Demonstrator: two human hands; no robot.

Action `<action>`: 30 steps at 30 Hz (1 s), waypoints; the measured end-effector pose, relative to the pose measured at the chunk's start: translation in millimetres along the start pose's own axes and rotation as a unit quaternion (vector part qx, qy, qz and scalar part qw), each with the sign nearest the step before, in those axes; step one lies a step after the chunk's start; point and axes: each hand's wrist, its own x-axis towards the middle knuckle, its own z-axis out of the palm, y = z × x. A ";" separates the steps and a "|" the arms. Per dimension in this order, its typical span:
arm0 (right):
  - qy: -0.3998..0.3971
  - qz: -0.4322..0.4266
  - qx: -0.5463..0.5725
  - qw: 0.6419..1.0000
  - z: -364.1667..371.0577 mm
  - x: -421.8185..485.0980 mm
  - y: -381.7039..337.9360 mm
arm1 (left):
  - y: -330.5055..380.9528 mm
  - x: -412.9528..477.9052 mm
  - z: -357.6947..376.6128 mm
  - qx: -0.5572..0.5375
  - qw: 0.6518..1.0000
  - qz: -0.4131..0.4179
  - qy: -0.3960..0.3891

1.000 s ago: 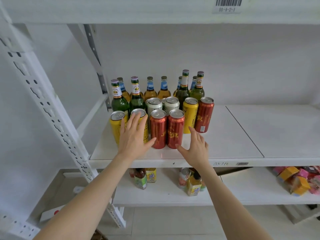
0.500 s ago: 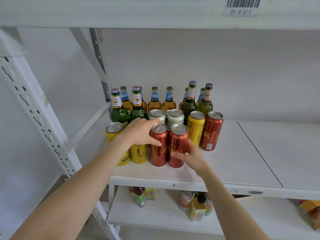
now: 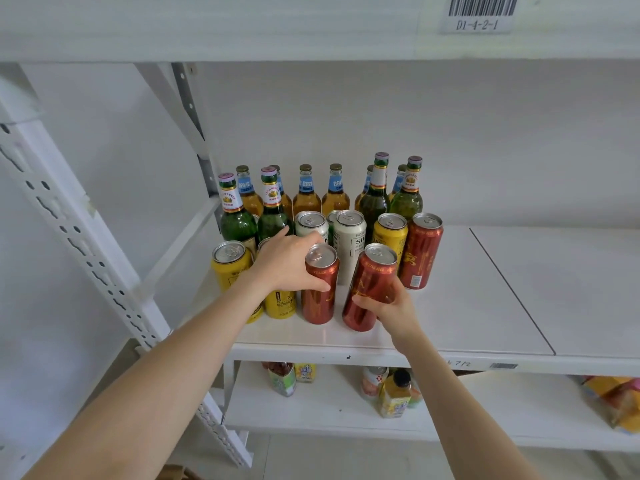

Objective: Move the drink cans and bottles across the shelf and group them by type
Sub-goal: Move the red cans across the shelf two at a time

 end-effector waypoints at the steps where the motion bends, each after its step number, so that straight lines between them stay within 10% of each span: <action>1: 0.004 0.002 -0.001 1.000 -1.1 -3.7 -1.0 | 1.6 -2.2 0.5 -0.001 1.000 0.004 0.009; 17: 0.024 0.019 0.044 0.999 3.7 -87.2 -33.2 | 6.5 -78.5 -8.9 -0.309 0.949 -0.029 0.061; 30: 0.055 0.070 0.115 0.989 -2.6 -166.5 -35.8 | 31.8 -141.8 10.8 -0.589 0.795 -0.132 0.061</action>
